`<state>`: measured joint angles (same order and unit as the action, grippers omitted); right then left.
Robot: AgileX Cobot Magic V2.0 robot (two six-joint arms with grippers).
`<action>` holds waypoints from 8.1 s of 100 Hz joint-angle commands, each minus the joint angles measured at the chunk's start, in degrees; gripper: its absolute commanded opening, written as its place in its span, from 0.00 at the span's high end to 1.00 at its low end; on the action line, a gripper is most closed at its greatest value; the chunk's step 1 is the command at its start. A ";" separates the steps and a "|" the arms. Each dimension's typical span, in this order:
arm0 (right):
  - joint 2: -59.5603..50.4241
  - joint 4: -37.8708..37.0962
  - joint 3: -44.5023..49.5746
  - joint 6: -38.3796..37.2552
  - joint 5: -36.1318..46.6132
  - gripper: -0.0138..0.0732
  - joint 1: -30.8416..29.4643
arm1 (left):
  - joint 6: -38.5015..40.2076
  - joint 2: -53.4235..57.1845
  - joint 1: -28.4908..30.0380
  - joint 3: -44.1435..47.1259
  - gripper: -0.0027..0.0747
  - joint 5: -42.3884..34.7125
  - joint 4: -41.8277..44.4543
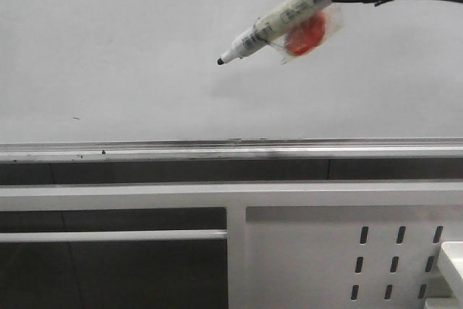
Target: Write number 1 on whiteboard
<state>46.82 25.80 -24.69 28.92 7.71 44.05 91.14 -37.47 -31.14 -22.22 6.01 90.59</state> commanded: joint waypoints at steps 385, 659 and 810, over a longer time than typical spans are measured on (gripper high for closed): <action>20.56 -10.42 -33.12 2.09 -32.67 0.90 6.57 | -27.98 -25.15 -0.21 -9.52 0.55 -35.37 -1.28; 5.53 -9.93 -26.45 0.09 -43.55 0.91 -6.54 | -44.06 -17.96 -0.21 -0.26 0.99 -36.81 -52.21; 5.65 -9.93 -23.53 0.09 -37.83 0.91 -6.54 | -67.83 -34.96 -0.33 3.51 0.99 -45.85 -80.96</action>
<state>53.10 15.48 -46.79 29.24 -34.09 37.86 22.78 -72.78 -31.14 -17.03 -36.73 9.13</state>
